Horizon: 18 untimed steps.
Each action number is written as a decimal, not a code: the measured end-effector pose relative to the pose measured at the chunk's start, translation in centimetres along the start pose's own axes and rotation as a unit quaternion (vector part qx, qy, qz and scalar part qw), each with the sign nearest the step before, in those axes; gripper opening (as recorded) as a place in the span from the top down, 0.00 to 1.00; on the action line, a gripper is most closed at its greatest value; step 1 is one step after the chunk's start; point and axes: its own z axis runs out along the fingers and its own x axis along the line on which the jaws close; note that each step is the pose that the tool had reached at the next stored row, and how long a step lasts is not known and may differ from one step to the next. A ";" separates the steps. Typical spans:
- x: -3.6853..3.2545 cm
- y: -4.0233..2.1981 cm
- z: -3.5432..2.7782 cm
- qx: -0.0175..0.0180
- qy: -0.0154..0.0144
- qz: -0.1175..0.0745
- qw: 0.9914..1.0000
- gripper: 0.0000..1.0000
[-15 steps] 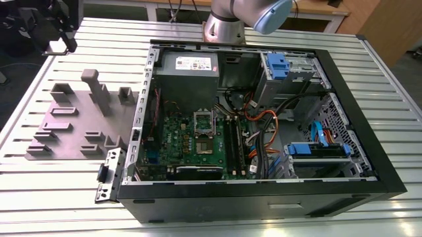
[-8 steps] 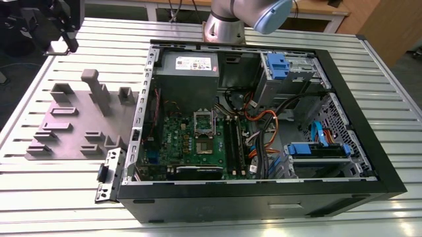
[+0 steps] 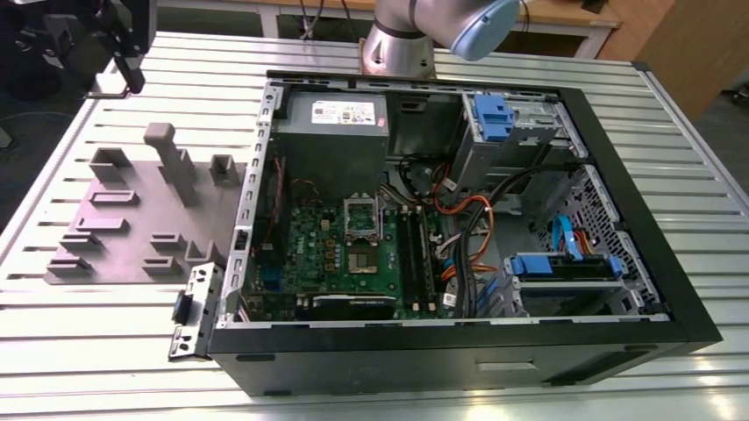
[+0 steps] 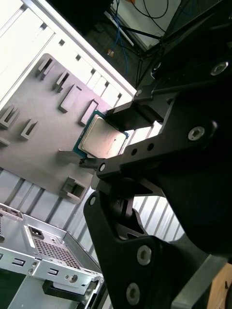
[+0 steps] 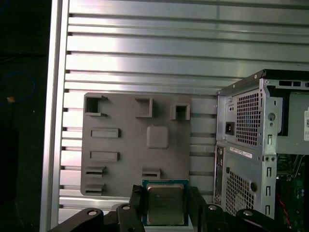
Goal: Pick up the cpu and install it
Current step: 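Pick up the cpu and move it towards the insertion slot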
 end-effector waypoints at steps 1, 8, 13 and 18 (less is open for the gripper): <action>-0.01 -0.10 0.00 0.000 0.000 0.000 1.000 0.53; -0.03 -0.63 -0.02 0.000 0.000 0.000 1.000 0.53; -0.13 -0.64 -0.02 0.000 0.000 0.000 1.000 0.53; -0.52 -0.65 -0.01 0.000 0.000 0.000 1.000 0.53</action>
